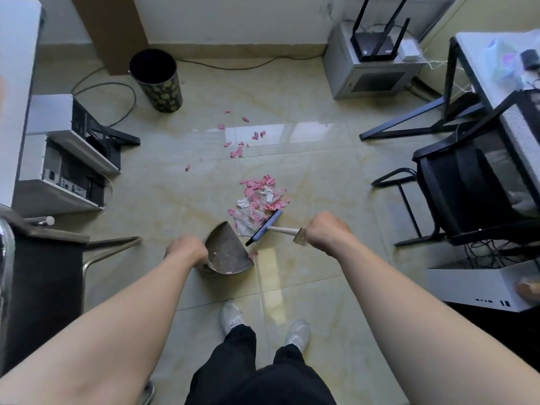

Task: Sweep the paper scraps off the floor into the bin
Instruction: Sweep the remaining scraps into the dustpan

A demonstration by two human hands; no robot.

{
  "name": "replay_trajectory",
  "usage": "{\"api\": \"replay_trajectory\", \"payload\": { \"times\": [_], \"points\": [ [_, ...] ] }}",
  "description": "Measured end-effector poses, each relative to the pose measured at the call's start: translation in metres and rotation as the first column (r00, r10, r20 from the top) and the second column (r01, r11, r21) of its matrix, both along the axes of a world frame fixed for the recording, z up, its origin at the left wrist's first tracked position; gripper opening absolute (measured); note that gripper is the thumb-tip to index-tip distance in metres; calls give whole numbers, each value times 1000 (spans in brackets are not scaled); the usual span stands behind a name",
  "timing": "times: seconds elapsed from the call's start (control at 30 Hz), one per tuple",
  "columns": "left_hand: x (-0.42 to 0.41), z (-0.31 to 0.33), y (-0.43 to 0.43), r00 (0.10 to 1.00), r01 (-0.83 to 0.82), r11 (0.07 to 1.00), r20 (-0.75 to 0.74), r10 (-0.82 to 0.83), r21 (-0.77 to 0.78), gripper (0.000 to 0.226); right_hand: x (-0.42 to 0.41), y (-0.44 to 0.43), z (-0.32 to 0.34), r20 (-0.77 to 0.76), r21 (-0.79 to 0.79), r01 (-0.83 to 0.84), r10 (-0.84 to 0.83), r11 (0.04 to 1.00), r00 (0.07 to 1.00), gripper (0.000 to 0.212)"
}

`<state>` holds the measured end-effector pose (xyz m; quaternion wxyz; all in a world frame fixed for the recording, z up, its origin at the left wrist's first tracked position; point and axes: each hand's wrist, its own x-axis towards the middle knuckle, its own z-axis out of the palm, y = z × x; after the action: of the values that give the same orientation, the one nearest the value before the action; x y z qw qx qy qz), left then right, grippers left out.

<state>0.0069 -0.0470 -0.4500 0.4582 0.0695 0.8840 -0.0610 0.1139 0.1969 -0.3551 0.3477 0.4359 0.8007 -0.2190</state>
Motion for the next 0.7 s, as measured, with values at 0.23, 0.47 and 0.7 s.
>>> {"api": "replay_trajectory", "payload": {
  "times": [0.23,0.47,0.7],
  "points": [
    [-7,4,-2,997,-82,997,12,82,5,28,-3,11,13,53,15,-61,61,998,997,29],
    [2,-6,-14,970,-238,971,-37,238,5,24,6,13,-22,-194,-95,123,-139,988,971,14],
    [9,-18,-12,964,-251,965,-108,242,-75,14,24,45,-74,-355,153,6,50,988,933,25]
  ]
}}
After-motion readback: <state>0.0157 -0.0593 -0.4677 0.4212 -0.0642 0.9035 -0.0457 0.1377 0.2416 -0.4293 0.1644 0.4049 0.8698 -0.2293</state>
